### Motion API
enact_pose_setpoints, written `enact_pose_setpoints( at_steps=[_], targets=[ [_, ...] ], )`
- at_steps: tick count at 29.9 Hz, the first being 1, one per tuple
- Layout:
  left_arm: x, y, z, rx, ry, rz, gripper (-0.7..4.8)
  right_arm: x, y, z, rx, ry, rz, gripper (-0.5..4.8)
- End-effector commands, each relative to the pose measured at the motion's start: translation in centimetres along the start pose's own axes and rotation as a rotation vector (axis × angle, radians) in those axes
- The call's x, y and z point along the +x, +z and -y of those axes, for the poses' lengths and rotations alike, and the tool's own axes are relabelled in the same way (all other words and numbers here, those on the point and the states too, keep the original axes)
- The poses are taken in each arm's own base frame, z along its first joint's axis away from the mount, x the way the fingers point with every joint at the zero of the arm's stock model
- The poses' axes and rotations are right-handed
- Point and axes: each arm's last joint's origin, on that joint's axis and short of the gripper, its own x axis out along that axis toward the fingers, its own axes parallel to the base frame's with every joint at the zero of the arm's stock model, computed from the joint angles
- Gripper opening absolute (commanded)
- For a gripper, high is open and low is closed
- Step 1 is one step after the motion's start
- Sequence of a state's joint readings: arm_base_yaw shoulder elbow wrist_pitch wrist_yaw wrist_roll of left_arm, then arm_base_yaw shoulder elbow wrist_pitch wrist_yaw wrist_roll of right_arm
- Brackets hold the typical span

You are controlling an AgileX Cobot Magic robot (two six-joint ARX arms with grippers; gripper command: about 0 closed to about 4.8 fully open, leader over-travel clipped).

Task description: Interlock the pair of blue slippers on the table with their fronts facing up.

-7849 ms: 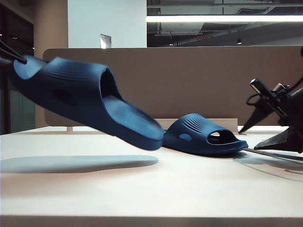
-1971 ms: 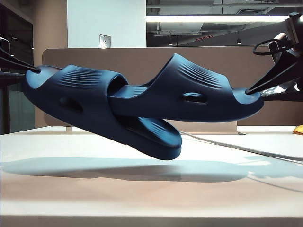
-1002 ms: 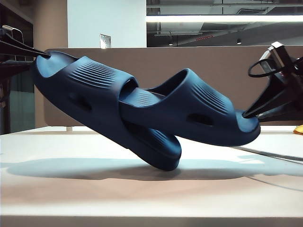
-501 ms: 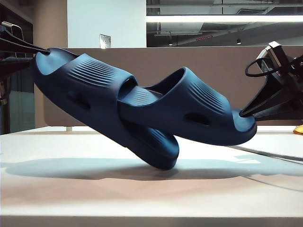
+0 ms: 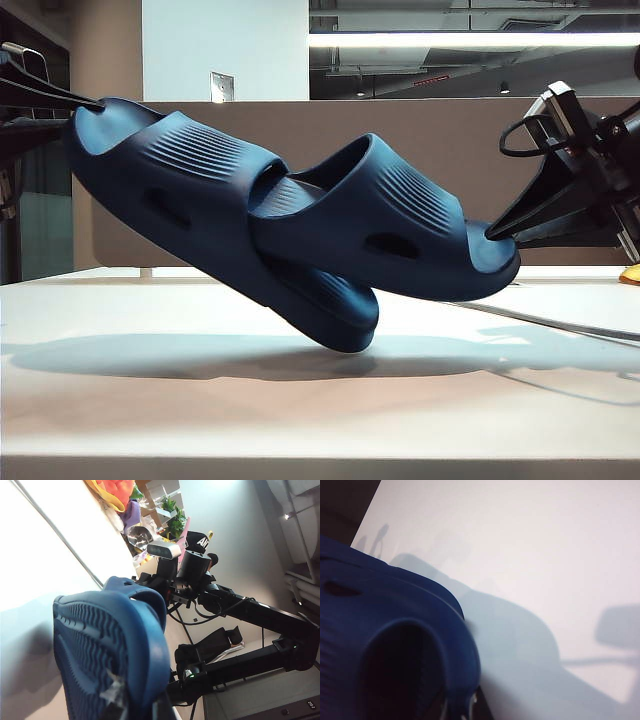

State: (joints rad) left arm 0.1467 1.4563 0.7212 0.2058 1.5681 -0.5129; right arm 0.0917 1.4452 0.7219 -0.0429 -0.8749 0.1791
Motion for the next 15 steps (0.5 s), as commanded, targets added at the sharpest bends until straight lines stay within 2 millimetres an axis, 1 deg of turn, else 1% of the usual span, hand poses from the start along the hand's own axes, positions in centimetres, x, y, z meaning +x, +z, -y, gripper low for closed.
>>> enact_pose_setpoints(
  at_steps=[1, 8, 15],
  targets=[
    [0.38, -0.03, 0.26, 0.015, -0.049, -0.036, -0.05, 0.11, 0.52, -0.68, -0.039, 0.092, 0.012, 0.09],
    [0.52, -0.07, 0.26, 0.01, -0.052, -0.04, -0.05, 0.26, 0.67, -0.96, -0.061, 0.132, 0.016, 0.09],
    [0.62, -0.03, 0.31, 0.013, -0.054, -0.044, -0.05, 0.97, 0.71, -1.59, -0.095, 0.133, 0.015, 0.09]
  ],
)
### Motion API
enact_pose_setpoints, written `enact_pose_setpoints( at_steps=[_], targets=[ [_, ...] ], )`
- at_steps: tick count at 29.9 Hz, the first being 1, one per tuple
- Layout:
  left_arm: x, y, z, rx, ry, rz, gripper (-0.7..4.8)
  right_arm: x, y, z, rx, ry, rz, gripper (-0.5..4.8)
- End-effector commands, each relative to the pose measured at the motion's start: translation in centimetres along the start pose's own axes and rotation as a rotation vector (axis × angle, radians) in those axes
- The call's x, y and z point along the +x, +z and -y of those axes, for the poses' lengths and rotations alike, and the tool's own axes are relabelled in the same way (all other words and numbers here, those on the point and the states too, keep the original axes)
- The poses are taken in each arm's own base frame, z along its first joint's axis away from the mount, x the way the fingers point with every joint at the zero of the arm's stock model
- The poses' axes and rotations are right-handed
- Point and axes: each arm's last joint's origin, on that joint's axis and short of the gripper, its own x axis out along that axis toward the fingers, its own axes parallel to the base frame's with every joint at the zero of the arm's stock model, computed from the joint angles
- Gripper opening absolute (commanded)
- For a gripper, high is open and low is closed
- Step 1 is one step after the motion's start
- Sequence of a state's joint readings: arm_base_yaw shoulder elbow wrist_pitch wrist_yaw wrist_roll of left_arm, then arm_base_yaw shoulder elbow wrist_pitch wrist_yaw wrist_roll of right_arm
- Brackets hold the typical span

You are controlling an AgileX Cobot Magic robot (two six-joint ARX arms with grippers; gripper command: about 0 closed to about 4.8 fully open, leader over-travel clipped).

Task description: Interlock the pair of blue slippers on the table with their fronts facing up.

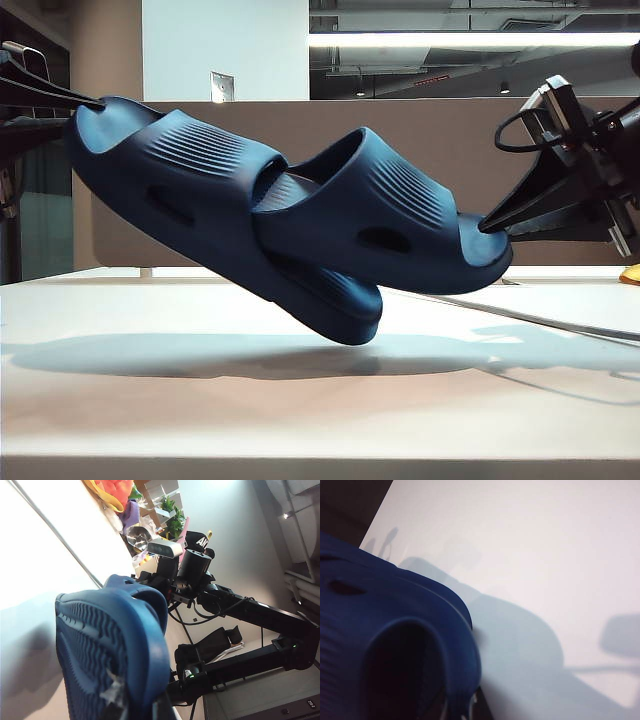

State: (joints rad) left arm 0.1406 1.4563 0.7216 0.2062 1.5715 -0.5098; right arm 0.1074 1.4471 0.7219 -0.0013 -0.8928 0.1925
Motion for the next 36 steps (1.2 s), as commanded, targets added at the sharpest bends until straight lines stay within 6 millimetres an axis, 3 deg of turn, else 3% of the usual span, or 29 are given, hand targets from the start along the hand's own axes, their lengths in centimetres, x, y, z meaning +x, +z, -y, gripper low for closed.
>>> enact_pose_setpoints(
  at_steps=[1, 13, 15, 18, 20, 28, 33, 36],
  targets=[
    [0.5, 0.0, 0.3, 0.01, -0.048, -0.037, -0.05, 0.8, 0.5, -1.3, -0.078, 0.097, 0.005, 0.09],
    [0.7, 0.0, 0.3, 0.019, -0.049, -0.043, -0.05, 2.1, 0.5, -2.5, -0.126, 0.066, 0.01, 0.14],
    [0.7, 0.0, 0.3, 0.02, -0.049, -0.042, -0.05, 2.1, 0.5, -2.4, -0.123, 0.048, 0.016, 0.69],
    [0.7, 0.0, 0.3, 0.022, -0.049, -0.042, -0.05, 2.1, 0.5, -2.3, -0.116, 0.019, 0.02, 2.63],
    [0.7, 0.0, 0.3, 0.023, -0.049, -0.042, -0.05, 2.1, 0.5, -2.2, -0.114, 0.002, 0.023, 3.27],
    [0.5, 0.1, 0.2, 0.025, -0.027, -0.027, -0.05, 1.5, 0.8, -1.5, -0.101, -0.061, 0.055, 3.78],
    [0.3, 0.1, 0.2, 0.029, -0.018, -0.016, -0.05, 0.2, 1.1, -0.5, -0.076, -0.054, 0.08, 3.82],
    [-0.2, 0.2, 0.2, 0.029, 0.002, 0.006, -0.05, -0.6, 1.3, 0.1, -0.059, -0.045, 0.097, 4.12]
  ],
)
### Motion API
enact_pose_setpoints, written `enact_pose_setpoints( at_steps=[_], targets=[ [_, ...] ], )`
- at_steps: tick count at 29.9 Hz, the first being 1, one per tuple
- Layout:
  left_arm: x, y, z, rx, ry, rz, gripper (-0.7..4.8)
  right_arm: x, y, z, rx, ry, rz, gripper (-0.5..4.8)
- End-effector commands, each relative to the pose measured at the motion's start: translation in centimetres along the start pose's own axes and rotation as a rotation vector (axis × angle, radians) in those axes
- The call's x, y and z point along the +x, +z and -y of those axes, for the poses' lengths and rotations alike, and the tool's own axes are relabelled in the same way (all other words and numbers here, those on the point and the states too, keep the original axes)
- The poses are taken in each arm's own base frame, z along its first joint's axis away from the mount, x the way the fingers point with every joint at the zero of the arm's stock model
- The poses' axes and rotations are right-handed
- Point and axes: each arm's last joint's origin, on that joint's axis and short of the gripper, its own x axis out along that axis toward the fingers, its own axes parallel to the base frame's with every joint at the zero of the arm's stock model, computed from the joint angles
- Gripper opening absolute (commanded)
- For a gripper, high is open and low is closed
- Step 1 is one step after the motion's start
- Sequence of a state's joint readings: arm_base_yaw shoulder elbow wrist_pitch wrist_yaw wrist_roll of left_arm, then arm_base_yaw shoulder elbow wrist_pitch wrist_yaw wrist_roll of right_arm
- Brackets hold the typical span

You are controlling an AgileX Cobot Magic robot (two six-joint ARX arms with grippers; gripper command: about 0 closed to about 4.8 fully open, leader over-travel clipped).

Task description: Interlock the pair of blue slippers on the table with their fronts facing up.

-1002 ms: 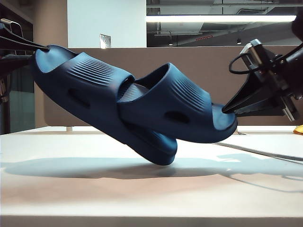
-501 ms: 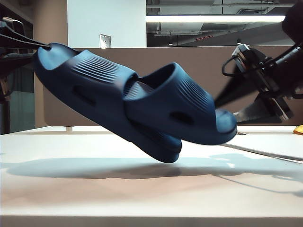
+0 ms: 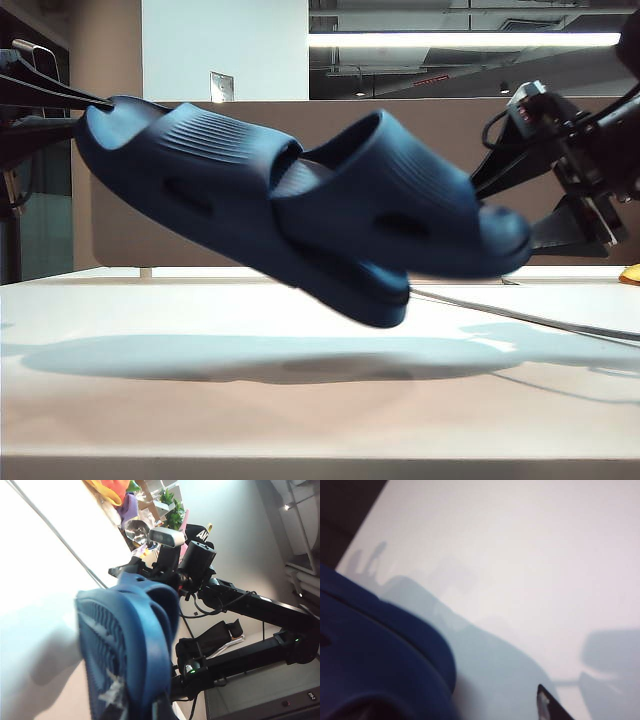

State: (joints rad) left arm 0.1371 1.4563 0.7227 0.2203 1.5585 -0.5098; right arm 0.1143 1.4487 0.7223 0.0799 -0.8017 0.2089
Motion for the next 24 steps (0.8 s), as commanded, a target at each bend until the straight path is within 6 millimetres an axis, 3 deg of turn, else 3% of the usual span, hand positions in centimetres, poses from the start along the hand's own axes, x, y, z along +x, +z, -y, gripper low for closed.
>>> enact_pose_setpoints(
  at_steps=[1, 10, 17, 24],
  targets=[
    [-0.4, 0.1, 0.1, 0.013, -0.006, 0.006, -0.05, -1.0, 0.7, 0.5, -0.005, 0.032, 0.038, 4.15],
    [-0.9, 0.2, -0.1, 0.024, 0.074, 0.059, -0.05, -3.8, 1.4, 2.1, 0.041, 0.041, 0.113, 4.22],
    [-0.9, 0.4, -0.5, 0.048, 0.2, 0.123, -0.05, -5.4, 2.3, 0.7, -0.026, 0.019, 0.183, 3.66],
    [-0.8, 0.0, -1.6, -0.005, 0.27, 0.144, -0.05, -6.2, 2.7, -0.5, -0.058, 0.026, 0.211, 3.64]
  ],
)
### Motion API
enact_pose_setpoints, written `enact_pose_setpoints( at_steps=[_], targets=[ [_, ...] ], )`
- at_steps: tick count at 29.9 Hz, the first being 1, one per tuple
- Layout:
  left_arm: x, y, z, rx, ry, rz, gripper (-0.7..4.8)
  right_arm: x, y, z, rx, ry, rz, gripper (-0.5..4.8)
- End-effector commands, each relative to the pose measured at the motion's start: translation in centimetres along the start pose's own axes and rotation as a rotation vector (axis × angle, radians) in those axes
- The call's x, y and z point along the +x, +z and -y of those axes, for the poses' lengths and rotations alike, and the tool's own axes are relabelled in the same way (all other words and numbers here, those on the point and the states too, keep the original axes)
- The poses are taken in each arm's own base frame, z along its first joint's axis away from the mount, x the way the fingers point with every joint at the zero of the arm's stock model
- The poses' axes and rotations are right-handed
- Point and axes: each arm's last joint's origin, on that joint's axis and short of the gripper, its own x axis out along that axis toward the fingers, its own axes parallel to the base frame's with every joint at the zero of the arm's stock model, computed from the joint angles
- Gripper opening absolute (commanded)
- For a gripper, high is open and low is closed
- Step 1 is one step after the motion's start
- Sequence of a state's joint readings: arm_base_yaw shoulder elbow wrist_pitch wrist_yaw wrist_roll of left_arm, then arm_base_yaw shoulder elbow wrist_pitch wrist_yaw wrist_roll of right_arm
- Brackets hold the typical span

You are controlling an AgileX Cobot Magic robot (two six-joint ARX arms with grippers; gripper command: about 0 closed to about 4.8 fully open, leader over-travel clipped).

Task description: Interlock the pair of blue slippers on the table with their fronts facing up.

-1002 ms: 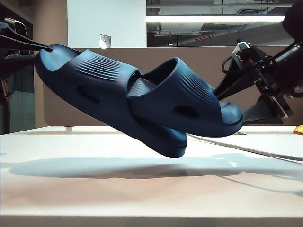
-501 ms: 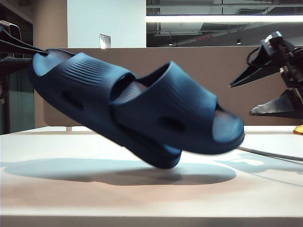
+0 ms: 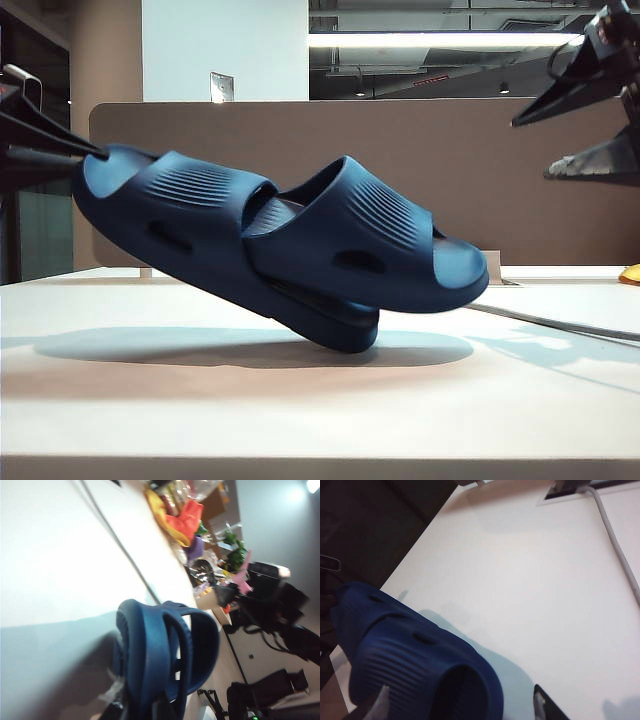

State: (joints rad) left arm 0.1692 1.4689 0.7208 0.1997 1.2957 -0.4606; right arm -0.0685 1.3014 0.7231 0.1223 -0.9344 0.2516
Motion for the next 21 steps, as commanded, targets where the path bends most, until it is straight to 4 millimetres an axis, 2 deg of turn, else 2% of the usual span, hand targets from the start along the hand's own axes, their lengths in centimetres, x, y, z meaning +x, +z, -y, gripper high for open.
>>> enact_pose_setpoints(
  at_steps=[1, 7, 21],
  targets=[
    [0.5, -0.4, -0.7, -0.026, 0.028, -0.012, -0.05, -0.1, 0.4, -0.4, -0.018, 0.006, 0.016, 3.64],
    [1.7, -1.3, -1.8, -0.059, 0.12, -0.041, -0.04, -0.1, 0.4, -0.4, -0.015, 0.006, 0.015, 3.64],
    [4.4, -2.4, -2.0, -0.039, 0.37, -0.057, -0.05, -0.1, 0.3, -0.4, -0.007, 0.005, 0.01, 3.64]
  ],
)
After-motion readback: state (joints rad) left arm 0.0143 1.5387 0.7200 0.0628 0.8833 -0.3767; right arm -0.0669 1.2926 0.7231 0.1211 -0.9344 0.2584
